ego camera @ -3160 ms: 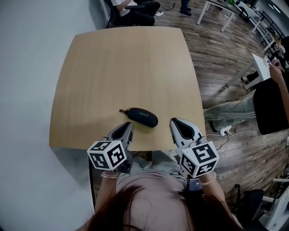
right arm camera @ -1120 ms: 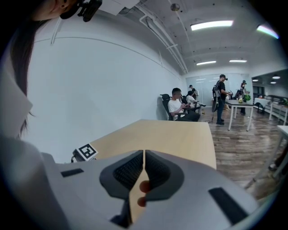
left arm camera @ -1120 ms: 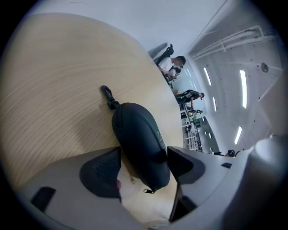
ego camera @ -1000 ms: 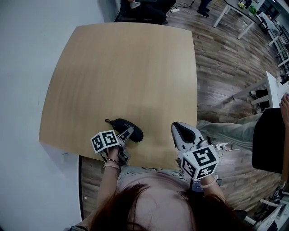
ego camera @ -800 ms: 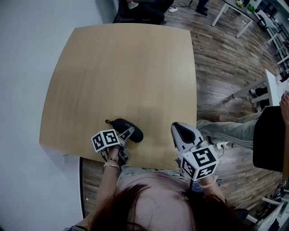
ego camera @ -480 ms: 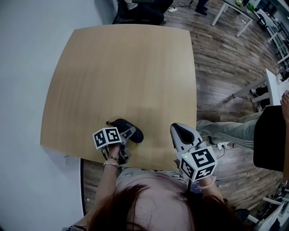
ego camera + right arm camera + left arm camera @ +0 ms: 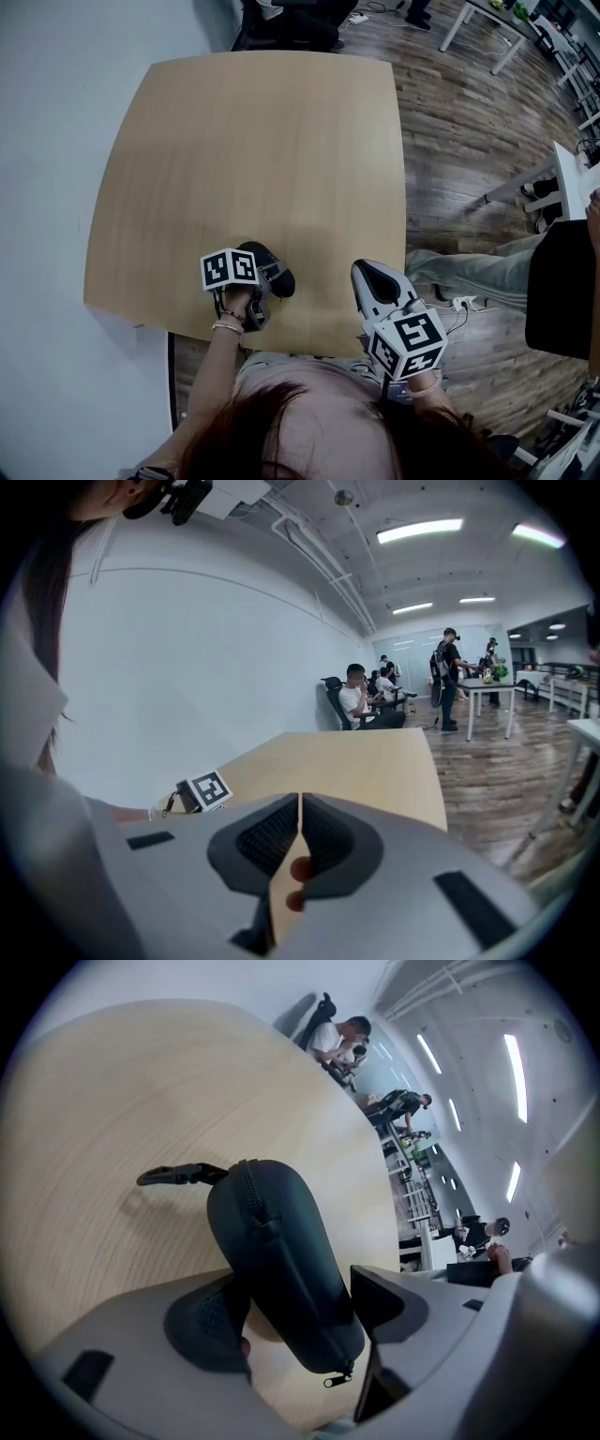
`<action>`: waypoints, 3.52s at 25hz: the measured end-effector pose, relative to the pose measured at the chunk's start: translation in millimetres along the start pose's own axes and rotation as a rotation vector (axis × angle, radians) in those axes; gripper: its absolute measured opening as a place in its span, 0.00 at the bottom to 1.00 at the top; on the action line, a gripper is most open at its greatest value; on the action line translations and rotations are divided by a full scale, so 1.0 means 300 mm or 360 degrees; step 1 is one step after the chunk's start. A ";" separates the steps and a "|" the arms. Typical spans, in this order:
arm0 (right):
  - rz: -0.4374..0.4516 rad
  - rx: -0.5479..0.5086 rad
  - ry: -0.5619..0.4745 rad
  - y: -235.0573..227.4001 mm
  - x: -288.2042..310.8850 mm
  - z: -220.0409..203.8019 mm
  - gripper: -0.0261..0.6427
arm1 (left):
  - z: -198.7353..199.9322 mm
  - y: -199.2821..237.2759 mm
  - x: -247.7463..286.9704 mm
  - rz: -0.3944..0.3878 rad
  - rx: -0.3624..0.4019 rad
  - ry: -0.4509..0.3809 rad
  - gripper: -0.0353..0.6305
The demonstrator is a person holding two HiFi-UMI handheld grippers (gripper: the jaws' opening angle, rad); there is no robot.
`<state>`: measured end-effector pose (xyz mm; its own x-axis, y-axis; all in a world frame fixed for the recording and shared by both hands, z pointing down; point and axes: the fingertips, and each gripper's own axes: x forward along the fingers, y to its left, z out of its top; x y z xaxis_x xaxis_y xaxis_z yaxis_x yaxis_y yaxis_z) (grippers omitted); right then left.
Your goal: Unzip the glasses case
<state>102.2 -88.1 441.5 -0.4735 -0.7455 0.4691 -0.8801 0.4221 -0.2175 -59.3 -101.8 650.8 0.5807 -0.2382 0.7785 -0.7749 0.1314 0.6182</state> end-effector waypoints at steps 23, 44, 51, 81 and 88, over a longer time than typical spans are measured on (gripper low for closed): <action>0.0079 0.0119 -0.0030 -0.020 0.016 -0.037 0.06 | -0.032 -0.032 0.067 0.0215 0.0228 0.0409 0.54; 0.0055 0.0079 -0.0070 0.011 0.003 -0.020 0.06 | -0.048 -0.024 0.052 0.0268 0.0436 0.0419 0.49; 0.0082 0.0072 -0.0103 0.054 -0.001 0.001 0.06 | 0.033 -0.158 -0.043 -0.0076 0.0319 0.0131 0.49; 0.0380 -0.0076 -0.0336 0.332 -0.058 0.191 0.09 | 0.259 -0.816 -0.831 -0.1398 0.0609 -0.1108 0.49; 0.0520 -0.0063 -0.0412 0.418 -0.081 0.231 0.15 | 0.233 -0.843 -0.914 -0.1656 0.0531 -0.1209 0.49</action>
<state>0.8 -52.7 343.4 -0.7254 -0.6720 0.1490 -0.6824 0.6738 -0.2835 -39.9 -137.0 273.6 0.7381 -0.5718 -0.3582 -0.1448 -0.6528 0.7436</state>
